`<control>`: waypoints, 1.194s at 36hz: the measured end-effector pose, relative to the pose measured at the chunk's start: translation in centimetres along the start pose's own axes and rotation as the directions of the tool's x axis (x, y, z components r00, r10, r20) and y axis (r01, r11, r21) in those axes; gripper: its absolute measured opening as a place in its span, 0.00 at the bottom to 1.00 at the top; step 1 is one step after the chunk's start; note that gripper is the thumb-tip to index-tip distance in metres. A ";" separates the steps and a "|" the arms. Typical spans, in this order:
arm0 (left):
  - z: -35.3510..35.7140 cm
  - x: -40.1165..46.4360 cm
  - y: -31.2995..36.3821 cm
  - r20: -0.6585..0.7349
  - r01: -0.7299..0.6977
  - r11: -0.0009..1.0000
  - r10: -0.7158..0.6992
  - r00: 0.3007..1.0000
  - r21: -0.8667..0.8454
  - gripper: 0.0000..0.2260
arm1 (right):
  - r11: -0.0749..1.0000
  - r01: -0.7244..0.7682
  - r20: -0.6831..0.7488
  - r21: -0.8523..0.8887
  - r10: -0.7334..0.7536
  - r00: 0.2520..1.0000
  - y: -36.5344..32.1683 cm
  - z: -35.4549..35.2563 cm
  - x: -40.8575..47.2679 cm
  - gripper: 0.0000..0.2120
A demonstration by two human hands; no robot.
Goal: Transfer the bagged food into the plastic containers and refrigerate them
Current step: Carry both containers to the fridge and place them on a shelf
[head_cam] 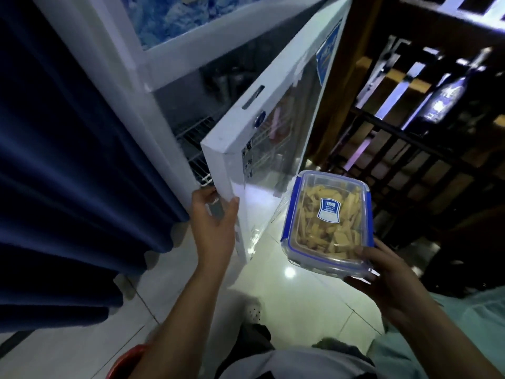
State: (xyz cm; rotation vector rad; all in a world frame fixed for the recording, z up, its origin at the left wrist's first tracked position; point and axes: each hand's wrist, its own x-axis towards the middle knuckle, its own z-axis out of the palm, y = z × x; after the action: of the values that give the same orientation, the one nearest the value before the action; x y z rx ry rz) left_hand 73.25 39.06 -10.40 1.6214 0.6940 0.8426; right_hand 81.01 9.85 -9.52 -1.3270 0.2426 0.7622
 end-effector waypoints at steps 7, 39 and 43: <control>4.0 -6.6 1.6 0.104 -0.038 0.999 0.034 0.994 0.037 0.16 | 0.998 0.059 -0.065 0.037 -0.057 0.996 -1.9 -6.6 -2.4 0.24; 41.2 -15.6 7.3 0.627 -0.008 0.998 -0.029 0.778 0.055 0.16 | 0.886 0.235 -0.470 0.400 -0.022 0.882 -0.2 -31.0 -14.3 0.22; 47.0 -15.1 8.0 0.600 -0.075 0.992 0.002 0.800 0.097 0.18 | 0.862 0.274 -0.546 0.426 0.004 0.838 -1.8 -31.0 -14.6 0.25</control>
State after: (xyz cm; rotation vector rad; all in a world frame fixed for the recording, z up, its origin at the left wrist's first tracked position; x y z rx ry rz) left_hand 103.22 -0.92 -10.65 1.8788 0.2559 0.2713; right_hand 79.24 -24.43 -7.82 -1.0203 0.7301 0.1574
